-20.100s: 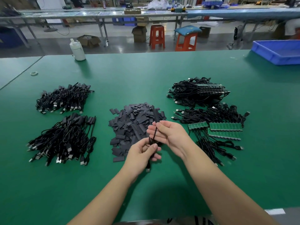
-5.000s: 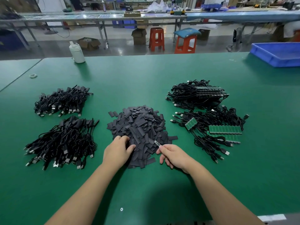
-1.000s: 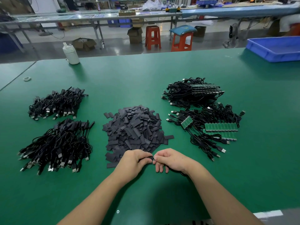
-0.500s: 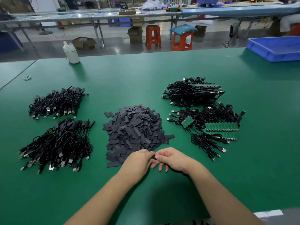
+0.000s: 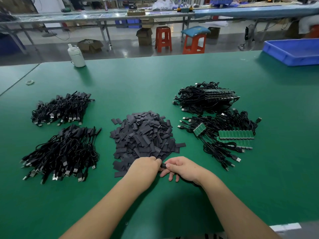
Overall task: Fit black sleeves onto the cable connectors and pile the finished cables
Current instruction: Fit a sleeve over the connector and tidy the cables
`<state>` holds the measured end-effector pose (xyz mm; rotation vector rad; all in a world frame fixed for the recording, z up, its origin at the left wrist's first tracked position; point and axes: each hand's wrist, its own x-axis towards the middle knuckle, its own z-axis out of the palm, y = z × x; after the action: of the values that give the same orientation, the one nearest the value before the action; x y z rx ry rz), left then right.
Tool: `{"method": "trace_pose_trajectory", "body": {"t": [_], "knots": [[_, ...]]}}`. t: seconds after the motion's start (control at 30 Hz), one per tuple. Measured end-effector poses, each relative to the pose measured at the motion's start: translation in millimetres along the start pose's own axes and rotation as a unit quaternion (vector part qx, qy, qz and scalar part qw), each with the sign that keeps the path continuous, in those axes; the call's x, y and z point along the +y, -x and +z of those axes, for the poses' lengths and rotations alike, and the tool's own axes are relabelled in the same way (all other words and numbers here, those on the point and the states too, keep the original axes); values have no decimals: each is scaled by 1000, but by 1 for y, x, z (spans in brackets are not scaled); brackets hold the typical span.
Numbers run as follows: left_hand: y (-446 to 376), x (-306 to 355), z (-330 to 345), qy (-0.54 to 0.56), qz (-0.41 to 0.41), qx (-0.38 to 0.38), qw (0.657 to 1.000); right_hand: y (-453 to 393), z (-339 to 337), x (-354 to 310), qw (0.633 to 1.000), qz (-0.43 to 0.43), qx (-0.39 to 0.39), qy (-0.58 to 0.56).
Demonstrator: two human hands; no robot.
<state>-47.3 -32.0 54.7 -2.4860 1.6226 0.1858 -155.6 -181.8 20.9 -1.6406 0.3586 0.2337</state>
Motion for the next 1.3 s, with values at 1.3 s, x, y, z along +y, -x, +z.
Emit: {"method": "trace_pose_trajectory", "body": {"t": [1.3], "knots": [[1,-4,9,28,47,47,997,6,1,-9,999,4,-19,28]]}}
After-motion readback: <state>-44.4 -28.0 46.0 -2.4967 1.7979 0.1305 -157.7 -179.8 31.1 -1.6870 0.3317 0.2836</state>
